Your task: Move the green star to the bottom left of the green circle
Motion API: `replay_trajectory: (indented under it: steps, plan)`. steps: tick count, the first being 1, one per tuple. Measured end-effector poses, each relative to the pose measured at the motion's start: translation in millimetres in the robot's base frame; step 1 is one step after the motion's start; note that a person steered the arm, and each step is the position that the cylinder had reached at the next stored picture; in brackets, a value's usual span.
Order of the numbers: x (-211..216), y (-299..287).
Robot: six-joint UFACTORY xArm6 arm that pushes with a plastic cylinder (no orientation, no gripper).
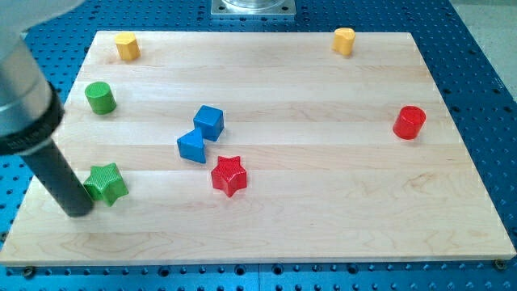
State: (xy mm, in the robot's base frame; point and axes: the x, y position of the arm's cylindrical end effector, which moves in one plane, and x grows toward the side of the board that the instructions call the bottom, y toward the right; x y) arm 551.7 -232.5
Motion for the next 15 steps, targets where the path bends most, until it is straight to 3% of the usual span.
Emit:
replay_trajectory:
  steps: [1,3,4,7,10,15]
  plan:
    - [-10.6,18.3]
    - [43.1,44.9]
    - [32.7,68.5]
    - [20.6,67.4]
    - [-72.5,5.1]
    - [-105.8,12.7]
